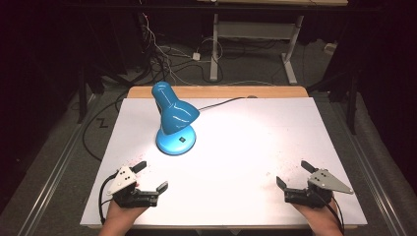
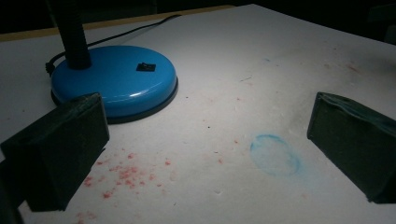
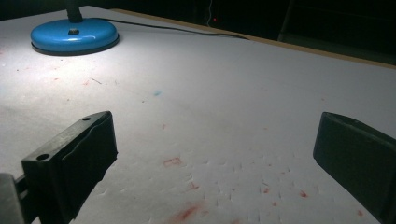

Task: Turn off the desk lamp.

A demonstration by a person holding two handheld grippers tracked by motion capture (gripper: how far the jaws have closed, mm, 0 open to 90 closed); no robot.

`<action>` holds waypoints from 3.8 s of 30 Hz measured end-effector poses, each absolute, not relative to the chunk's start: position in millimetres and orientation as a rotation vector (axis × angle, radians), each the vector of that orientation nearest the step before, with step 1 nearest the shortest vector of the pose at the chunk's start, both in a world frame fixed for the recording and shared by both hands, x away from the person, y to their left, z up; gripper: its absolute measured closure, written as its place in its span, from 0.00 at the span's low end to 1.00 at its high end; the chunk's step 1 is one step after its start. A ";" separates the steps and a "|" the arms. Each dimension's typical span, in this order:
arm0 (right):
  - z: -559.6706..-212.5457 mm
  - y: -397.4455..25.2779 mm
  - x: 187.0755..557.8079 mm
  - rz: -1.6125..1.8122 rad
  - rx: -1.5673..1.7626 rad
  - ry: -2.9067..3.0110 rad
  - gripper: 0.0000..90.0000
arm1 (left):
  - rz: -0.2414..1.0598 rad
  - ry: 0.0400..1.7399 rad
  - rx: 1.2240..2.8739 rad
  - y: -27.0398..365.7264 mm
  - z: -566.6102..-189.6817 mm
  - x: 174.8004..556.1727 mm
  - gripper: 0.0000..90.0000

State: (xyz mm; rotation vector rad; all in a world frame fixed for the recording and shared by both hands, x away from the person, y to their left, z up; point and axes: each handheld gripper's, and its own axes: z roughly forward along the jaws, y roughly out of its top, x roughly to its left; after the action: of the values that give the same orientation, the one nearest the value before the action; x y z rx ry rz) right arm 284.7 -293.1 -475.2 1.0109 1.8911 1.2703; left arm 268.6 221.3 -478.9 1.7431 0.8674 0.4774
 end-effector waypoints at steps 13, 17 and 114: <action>-473.6 -291.6 283.5 1.277 1.008 1.873 0.00 | 0.483 0.902 1.727 224.1 -482.1 271.4 0.00; -473.9 -292.2 283.2 1.272 1.015 1.872 0.00 | 0.494 0.901 1.737 224.3 -481.5 271.7 0.00; -474.8 -291.0 283.9 1.279 1.002 1.896 0.01 | 0.332 0.991 1.793 217.8 -477.2 308.9 0.97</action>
State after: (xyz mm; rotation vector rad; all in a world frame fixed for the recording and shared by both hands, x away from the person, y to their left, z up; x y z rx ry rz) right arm 283.9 -291.0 -474.8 1.0017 1.8959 1.2794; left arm 308.9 217.8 -477.2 1.7933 0.9912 0.3318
